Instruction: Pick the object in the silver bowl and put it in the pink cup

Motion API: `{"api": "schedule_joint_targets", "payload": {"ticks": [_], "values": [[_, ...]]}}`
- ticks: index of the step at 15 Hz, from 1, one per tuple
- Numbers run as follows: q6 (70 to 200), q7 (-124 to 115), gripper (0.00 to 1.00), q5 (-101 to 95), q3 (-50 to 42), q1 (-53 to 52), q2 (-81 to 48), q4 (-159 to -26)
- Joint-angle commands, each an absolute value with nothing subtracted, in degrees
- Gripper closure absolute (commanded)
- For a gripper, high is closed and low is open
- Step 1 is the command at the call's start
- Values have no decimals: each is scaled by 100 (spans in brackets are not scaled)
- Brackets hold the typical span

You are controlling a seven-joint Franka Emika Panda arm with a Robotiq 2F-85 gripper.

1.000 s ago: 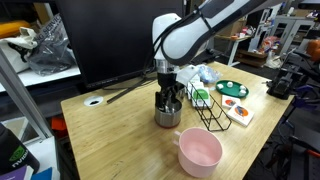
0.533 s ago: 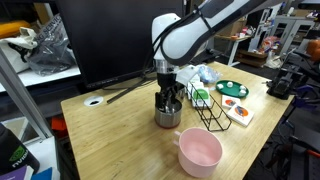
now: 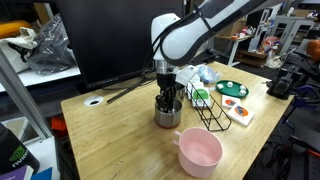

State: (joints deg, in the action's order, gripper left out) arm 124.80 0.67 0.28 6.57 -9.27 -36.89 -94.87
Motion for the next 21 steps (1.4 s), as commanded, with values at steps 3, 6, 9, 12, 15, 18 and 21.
{"api": "schedule_joint_targets", "payload": {"ticks": [3, 6, 9, 12, 15, 18, 21], "values": [[12320, 13, 52, -114, 595, -1018, -3806, -9300], [12318, -116, 33, -158, 545, -1051, -3803, -9337], [12315, -102, 16, -141, 542, -1026, -3884, -9294], [12291, -111, 11, -215, 514, -1049, -3936, -9191], [12271, -116, 15, -320, 496, -1090, -3963, -9148], [12237, -92, 24, -398, 498, -1110, -3977, -9120], [12224, -86, 25, -442, 499, -1121, -4027, -9066]]}}
